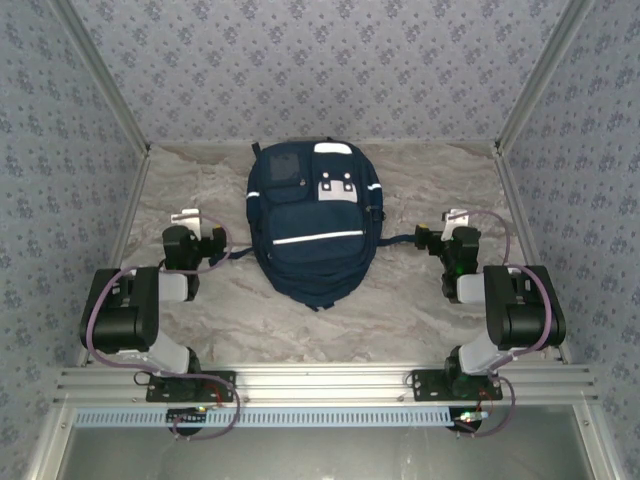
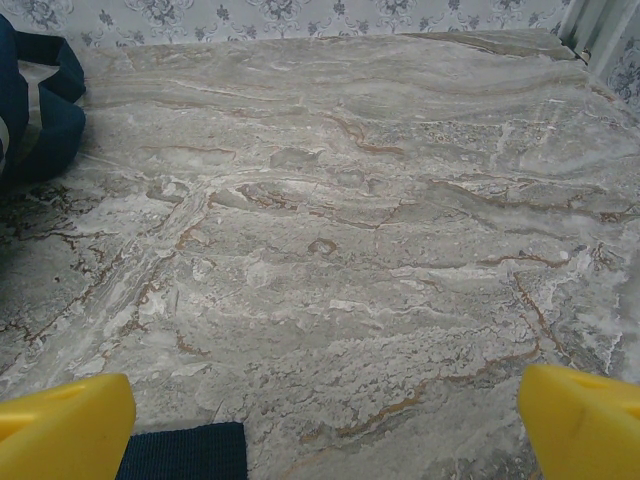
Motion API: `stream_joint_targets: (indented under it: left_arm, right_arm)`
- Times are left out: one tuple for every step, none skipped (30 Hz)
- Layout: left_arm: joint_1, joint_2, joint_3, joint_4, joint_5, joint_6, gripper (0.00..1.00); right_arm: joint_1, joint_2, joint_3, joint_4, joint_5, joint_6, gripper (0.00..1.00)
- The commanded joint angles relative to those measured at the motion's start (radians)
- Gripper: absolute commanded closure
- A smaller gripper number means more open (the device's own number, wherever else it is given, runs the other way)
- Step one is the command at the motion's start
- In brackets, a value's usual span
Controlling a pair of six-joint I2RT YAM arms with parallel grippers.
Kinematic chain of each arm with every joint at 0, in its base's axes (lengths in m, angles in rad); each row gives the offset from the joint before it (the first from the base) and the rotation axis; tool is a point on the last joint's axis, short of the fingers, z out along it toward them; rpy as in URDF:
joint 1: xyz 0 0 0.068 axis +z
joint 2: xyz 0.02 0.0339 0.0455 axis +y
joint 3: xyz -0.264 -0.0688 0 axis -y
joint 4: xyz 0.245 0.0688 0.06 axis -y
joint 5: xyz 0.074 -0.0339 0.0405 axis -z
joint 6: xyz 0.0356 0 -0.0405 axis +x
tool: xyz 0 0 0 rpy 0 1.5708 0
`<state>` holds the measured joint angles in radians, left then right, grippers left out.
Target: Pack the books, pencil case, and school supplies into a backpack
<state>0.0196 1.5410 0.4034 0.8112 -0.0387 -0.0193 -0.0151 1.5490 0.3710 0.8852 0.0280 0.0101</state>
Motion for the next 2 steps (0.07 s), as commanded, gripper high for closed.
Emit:
stream_joint_targets:
  left_arm:
    - [-0.003,-0.004,0.011,0.006,-0.007,-0.004,0.02]
    - [-0.004,-0.004,0.008,0.009,-0.007,-0.004,0.02]
  right_arm:
    - [-0.008,-0.007,0.0,-0.014,-0.009,-0.008,0.0]
    - [-0.008,-0.007,0.001,-0.014,-0.01,-0.009,0.0]
